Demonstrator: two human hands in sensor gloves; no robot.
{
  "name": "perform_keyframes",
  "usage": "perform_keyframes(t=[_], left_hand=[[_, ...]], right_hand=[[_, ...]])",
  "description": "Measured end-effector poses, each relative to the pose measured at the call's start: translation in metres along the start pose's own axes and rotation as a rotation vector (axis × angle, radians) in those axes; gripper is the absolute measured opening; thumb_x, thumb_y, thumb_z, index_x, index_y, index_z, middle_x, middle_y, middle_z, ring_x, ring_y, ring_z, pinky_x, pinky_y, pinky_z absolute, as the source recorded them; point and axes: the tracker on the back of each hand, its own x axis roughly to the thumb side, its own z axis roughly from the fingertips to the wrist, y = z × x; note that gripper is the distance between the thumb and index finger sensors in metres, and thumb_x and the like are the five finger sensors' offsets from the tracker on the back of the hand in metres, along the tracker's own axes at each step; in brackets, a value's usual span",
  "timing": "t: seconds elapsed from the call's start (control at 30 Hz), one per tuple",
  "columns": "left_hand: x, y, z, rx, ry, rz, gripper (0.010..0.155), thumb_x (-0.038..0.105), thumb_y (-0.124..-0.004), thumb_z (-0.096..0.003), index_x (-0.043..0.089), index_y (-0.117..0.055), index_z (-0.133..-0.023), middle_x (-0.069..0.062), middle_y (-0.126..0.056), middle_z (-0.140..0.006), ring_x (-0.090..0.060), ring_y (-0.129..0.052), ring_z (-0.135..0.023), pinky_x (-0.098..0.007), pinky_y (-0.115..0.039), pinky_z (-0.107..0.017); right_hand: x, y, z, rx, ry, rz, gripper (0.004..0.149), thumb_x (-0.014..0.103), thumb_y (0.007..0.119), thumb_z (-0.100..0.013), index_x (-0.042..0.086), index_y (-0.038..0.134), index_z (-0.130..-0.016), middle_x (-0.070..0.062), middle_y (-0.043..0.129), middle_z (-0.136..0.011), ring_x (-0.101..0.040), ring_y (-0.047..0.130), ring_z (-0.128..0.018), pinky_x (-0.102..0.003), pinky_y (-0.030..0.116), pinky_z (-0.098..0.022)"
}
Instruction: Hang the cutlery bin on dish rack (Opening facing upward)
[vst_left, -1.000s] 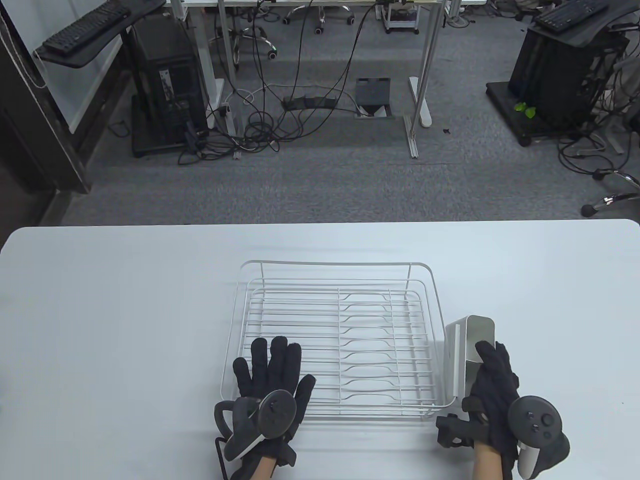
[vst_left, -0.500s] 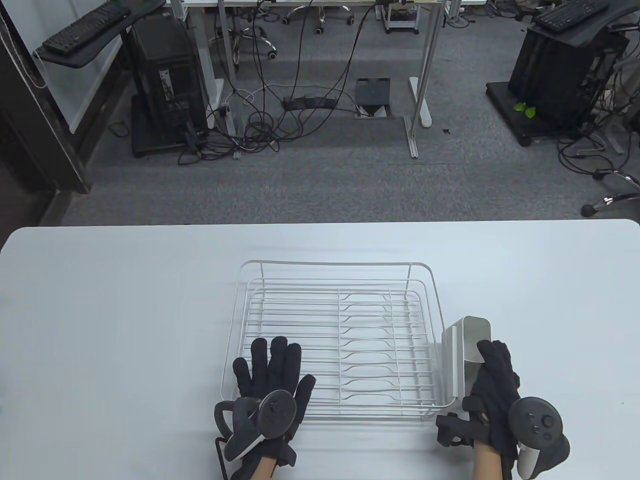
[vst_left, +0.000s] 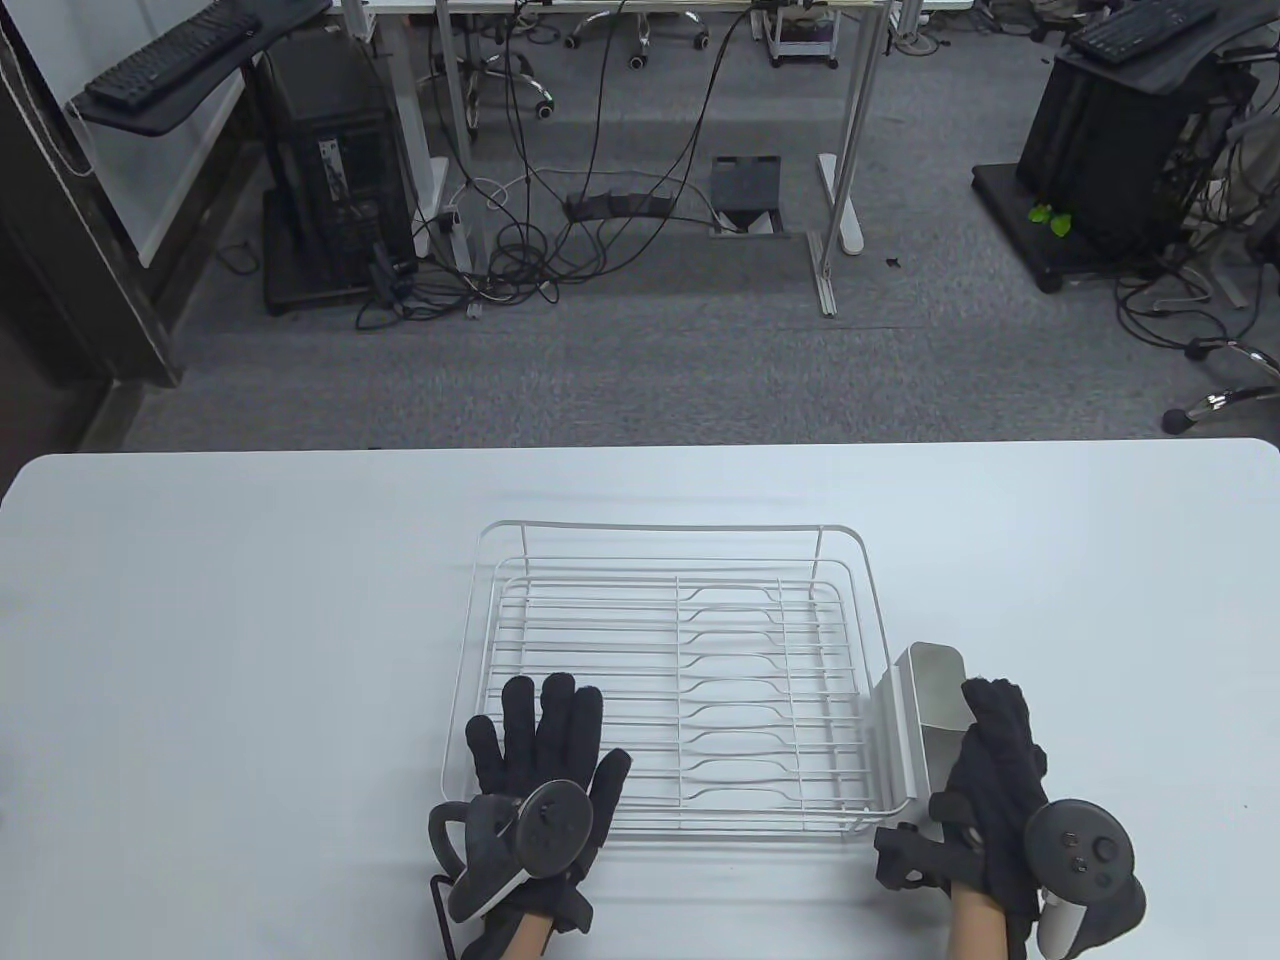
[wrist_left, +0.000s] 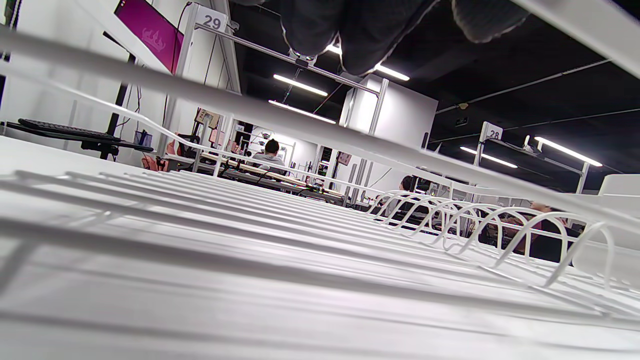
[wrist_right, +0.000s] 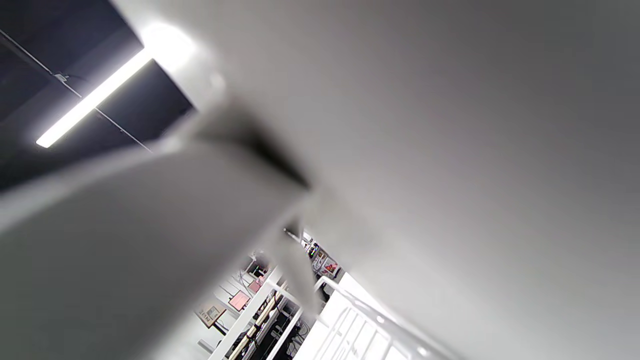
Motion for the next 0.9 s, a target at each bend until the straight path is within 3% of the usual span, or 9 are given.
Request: perform_keyframes(t=[0.1,0.23,0.43,0.63,0.9], left_hand=[[0.0,0.0,0.0,0.0,0.0,0.0,0.071,0.064,-0.048,-0.0599,0.023,-0.05,-0.117,-0.008,-0.045,-0.123,-0.037,-0.03,-0.113,-0.065,-0.02,-0.072],[0.0,0.0,0.0,0.0,0.0,0.0,0.071,0.064,-0.048,-0.0598,0.023,-0.05,-0.117,-0.008,-0.045,-0.123,-0.037,-0.03,-0.113,-0.065,-0.02,-0.072],[0.0,0.0,0.0,-0.001,0.0,0.001,0.071,0.064,-0.048,-0.0598,0.023,-0.05,-0.117,-0.008,-0.045,-0.123,-0.037,-0.03,-0.113,-0.065,-0.02,-0.072],[0.0,0.0,0.0,-0.001,0.0,0.001,0.071,0.064,-0.048,-0.0599,0.023,-0.05,-0.117,-0.008,-0.045,-0.123,-0.037,-0.03,-0.113,-0.065,-0.019,-0.072],[0.0,0.0,0.0,-0.002,0.0,0.001,0.071,0.064,-0.048,-0.0599,0.023,-0.05,-0.117,-0.008,-0.045,-0.123,-0.037,-0.03,-0.113,-0.065,-0.019,-0.072]], right_hand=[[0.004,-0.003,0.002,-0.018,-0.016,0.01,0.04,0.018,0.067,-0.056,0.025,0.074,-0.095,-0.02,0.062,-0.109,-0.046,0.068,-0.093,-0.057,0.033,-0.07],[0.014,-0.005,0.007,-0.047,-0.07,0.01,0.048,0.022,0.066,-0.058,0.022,0.057,-0.105,-0.022,0.046,-0.113,-0.051,0.045,-0.1,-0.057,0.018,-0.068],[0.041,-0.006,0.019,-0.082,-0.203,0.067,0.055,0.03,0.067,-0.059,0.022,0.046,-0.109,-0.02,0.028,-0.116,-0.05,0.019,-0.101,-0.056,0.004,-0.064],[0.068,0.009,0.038,-0.042,-0.375,0.088,0.057,0.036,0.067,-0.06,0.022,0.044,-0.11,-0.019,0.025,-0.117,-0.049,0.016,-0.101,-0.056,0.003,-0.064],[0.083,0.05,0.061,0.142,-0.533,0.185,0.062,0.045,0.068,-0.059,0.022,0.044,-0.111,-0.018,0.024,-0.118,-0.049,0.014,-0.102,-0.058,0.002,-0.063]])
